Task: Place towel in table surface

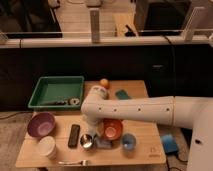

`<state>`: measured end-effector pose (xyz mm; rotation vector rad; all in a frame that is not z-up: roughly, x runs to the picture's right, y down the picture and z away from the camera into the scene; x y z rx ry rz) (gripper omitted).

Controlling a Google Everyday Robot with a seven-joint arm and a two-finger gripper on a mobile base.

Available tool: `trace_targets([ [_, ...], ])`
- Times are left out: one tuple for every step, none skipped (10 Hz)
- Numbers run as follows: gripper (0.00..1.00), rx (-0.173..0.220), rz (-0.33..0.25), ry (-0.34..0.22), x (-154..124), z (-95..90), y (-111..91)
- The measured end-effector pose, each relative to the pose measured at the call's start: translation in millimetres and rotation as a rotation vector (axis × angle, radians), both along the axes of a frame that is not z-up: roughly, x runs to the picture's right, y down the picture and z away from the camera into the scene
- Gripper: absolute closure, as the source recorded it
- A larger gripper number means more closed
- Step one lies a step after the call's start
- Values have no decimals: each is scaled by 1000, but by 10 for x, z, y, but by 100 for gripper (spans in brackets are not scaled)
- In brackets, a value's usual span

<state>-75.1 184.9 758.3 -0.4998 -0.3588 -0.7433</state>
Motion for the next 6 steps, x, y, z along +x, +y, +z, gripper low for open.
trace_targets([
  [20,-5,11,28,-16,-48,-24],
  [20,-14,26,57,-16,-99,-45],
  [20,-21,49,92,-8,-120,-56],
  [20,-28,79,114,-12,-124,-61],
  [20,-37,117,136,16,-127,-62],
  [20,-50,168,143,51,-120,-45],
])
